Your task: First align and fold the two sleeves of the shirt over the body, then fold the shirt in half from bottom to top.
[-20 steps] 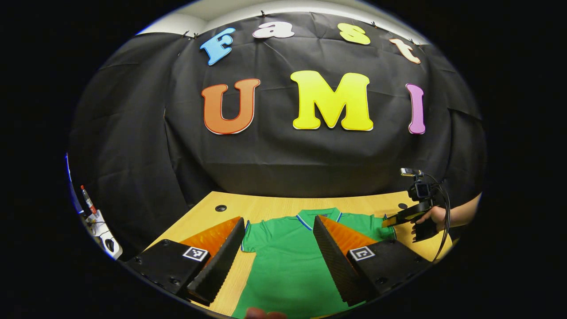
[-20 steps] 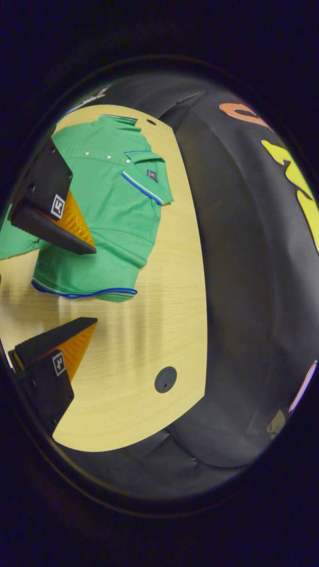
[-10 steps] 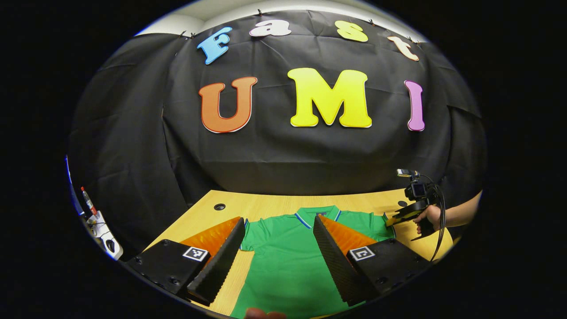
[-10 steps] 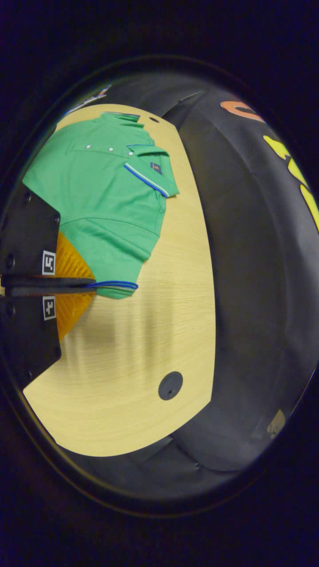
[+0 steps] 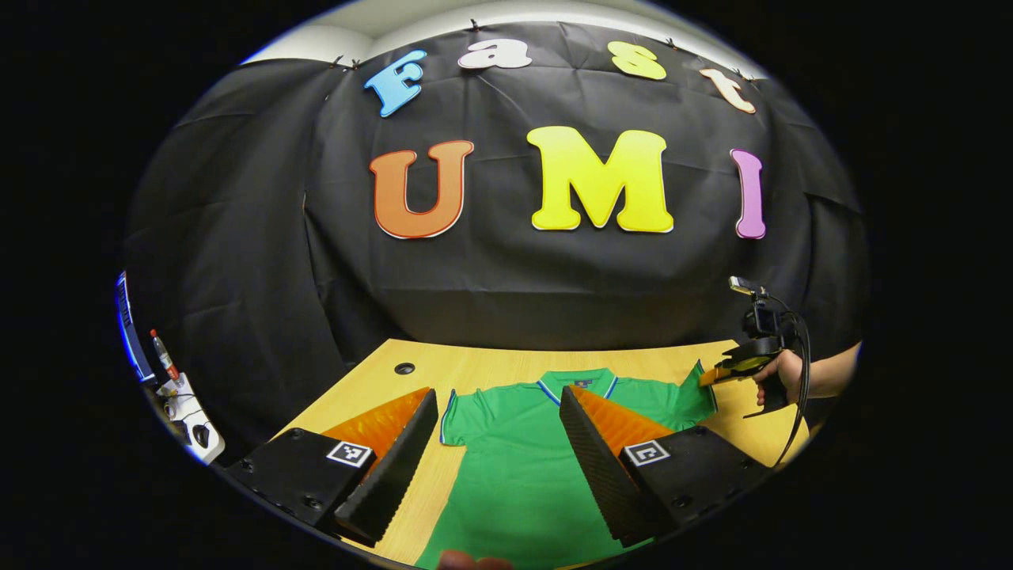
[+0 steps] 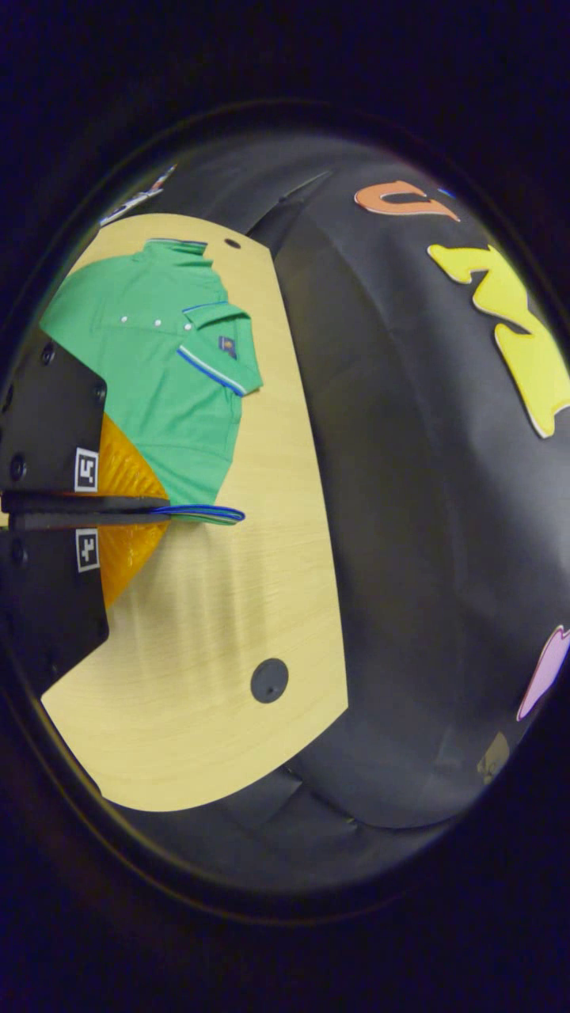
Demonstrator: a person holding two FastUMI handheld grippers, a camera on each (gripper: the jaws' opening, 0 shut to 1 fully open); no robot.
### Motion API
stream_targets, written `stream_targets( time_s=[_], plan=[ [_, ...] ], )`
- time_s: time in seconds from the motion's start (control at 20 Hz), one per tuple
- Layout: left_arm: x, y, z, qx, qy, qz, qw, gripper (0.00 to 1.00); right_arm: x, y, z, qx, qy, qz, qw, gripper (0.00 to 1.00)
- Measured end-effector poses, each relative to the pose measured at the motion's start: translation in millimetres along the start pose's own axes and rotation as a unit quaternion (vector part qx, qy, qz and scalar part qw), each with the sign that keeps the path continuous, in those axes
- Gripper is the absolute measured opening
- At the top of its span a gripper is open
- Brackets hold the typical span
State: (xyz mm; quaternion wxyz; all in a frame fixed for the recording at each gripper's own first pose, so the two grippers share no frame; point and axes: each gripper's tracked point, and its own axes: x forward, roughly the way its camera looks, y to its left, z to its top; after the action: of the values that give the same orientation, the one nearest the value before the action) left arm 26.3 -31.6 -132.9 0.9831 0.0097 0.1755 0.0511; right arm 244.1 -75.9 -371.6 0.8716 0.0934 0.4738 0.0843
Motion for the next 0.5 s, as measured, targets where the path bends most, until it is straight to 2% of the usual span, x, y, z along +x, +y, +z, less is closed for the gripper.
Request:
stream_targets(
  time_s=[0.2, 0.5],
  plan=[
    [-8.2, 21.5, -1.7, -0.008, 0.0, 0.02, 1.0, 0.99, -2.9, 38.8, 3.6, -0.017, -0.001, 0.013, 1.0, 0.02],
    [-22.5, 60.0, -9.0, -0.023, 0.005, 0.06, 0.998, 0.99, 23.0, 104.8, -8.8, -0.056, 0.018, 0.033, 0.998, 0.02]
  ],
)
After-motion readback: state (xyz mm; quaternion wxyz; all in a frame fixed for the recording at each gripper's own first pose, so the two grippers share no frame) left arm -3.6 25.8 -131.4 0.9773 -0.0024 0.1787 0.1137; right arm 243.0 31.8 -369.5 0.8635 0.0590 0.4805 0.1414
